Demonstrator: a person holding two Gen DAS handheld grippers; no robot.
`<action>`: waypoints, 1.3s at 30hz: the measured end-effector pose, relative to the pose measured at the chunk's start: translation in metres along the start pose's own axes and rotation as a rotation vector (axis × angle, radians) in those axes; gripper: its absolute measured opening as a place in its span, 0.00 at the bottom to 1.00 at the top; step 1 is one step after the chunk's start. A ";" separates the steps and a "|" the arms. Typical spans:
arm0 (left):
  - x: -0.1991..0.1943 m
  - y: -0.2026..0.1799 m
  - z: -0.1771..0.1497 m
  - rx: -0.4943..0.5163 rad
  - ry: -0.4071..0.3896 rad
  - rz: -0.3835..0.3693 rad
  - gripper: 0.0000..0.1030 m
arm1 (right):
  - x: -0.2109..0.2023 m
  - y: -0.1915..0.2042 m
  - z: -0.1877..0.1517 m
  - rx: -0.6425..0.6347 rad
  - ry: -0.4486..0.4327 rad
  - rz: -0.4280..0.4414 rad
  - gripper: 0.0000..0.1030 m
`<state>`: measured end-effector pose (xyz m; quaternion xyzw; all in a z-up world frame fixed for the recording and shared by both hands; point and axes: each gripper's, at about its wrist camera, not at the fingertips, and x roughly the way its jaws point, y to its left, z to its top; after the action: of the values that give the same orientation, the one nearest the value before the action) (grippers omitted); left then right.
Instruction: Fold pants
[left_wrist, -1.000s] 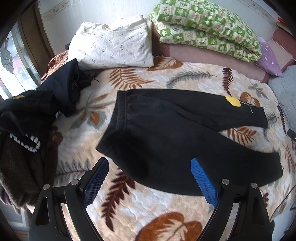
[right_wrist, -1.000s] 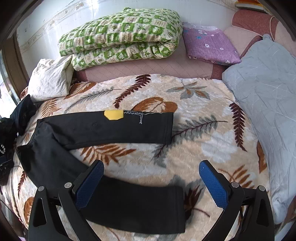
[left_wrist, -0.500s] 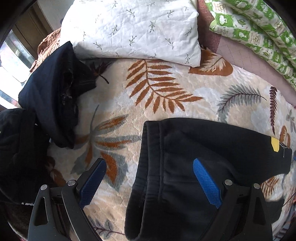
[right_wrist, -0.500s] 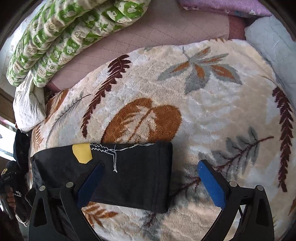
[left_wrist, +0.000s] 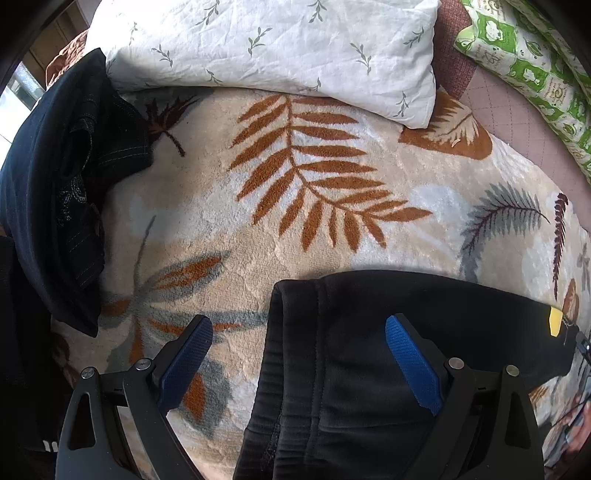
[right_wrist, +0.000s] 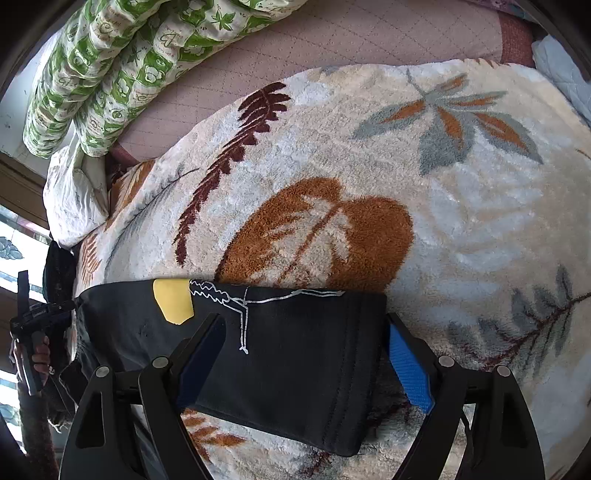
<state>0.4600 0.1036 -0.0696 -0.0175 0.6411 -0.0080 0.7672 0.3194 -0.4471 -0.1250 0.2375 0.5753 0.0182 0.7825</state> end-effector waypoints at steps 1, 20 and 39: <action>0.003 0.001 0.002 -0.001 0.001 -0.005 0.93 | 0.000 -0.002 0.000 0.005 -0.002 0.010 0.83; -0.015 -0.003 0.001 0.027 -0.046 -0.047 0.28 | -0.015 0.008 -0.002 -0.038 -0.025 0.002 0.21; -0.153 0.012 -0.105 0.014 -0.231 -0.029 0.26 | -0.101 0.050 -0.064 -0.207 -0.129 -0.075 0.21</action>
<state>0.3297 0.1193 0.0616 -0.0219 0.5482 -0.0215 0.8358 0.2391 -0.4110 -0.0302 0.1347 0.5271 0.0328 0.8384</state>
